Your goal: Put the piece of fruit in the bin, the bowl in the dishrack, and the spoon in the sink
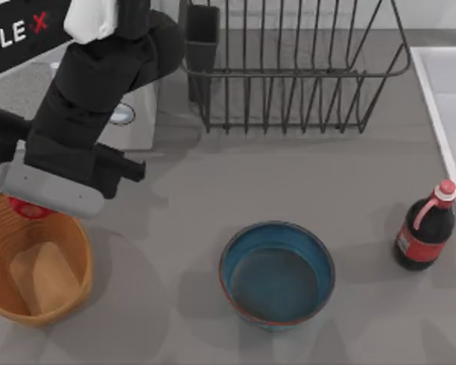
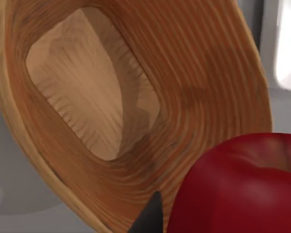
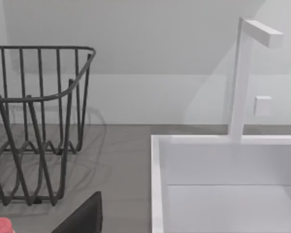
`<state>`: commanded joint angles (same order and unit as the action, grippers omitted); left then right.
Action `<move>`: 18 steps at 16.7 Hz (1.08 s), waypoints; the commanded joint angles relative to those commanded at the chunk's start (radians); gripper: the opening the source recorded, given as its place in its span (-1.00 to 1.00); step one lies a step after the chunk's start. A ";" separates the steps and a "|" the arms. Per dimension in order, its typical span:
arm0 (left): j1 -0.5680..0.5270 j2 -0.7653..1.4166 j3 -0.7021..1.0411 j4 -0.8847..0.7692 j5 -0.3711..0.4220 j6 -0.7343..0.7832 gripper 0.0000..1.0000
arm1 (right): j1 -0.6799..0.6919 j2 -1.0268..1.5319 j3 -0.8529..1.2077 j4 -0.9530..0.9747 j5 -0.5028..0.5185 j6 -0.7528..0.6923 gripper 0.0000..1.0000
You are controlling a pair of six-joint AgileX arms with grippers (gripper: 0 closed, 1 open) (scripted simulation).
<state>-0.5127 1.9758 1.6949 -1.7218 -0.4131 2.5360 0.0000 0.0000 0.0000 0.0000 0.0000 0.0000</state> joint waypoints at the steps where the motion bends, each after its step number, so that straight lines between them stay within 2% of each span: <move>1: 0.000 0.000 0.000 0.000 0.000 0.000 -1.00 | 0.000 0.000 0.000 0.000 0.000 0.000 1.00; 5: 0.008 -0.005 -0.017 0.016 0.001 0.003 -1.00 | 0.000 0.000 0.000 0.000 0.000 0.000 1.00; 14: 0.064 -0.050 -0.290 0.268 -0.026 0.064 -1.00 | 0.000 0.000 0.000 0.000 0.000 0.000 1.00; 18: 0.071 -0.055 -0.322 0.296 -0.029 0.071 -1.00 | 0.000 0.000 0.000 0.000 0.000 0.000 1.00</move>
<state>-0.4418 1.9209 1.3732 -1.4257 -0.4419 2.6068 0.0000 0.0000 0.0000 0.0000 0.0000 0.0000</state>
